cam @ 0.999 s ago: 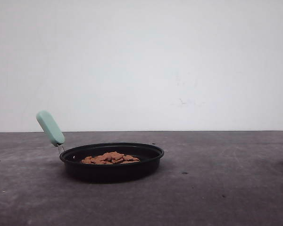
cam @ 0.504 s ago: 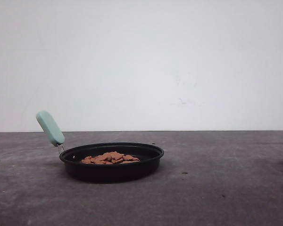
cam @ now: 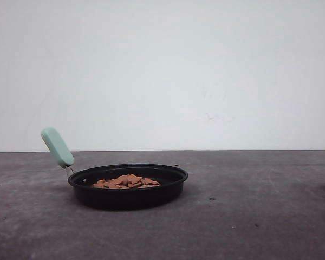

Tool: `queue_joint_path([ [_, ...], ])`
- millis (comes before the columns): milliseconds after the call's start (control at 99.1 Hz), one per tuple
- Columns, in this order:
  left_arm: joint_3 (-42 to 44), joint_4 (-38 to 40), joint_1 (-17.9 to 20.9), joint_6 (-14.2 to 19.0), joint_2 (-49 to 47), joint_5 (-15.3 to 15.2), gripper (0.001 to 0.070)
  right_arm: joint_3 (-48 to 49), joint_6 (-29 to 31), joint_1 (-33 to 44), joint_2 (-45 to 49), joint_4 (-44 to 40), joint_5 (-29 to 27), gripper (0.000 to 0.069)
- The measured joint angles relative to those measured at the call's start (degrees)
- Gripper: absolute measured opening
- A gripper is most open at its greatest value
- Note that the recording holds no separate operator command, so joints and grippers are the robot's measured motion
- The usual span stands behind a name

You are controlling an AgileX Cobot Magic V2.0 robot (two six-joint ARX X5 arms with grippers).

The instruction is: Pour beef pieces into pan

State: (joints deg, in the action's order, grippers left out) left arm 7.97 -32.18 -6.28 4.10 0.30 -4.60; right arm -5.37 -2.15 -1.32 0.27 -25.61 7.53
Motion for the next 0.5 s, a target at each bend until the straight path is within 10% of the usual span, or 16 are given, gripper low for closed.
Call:
queue_joint_path([
  [504,0.0,0.5,0.0,0.0,0.0,0.0,0.0014,0.0,0.0,0.0,0.0,0.0,0.0,0.0018],
])
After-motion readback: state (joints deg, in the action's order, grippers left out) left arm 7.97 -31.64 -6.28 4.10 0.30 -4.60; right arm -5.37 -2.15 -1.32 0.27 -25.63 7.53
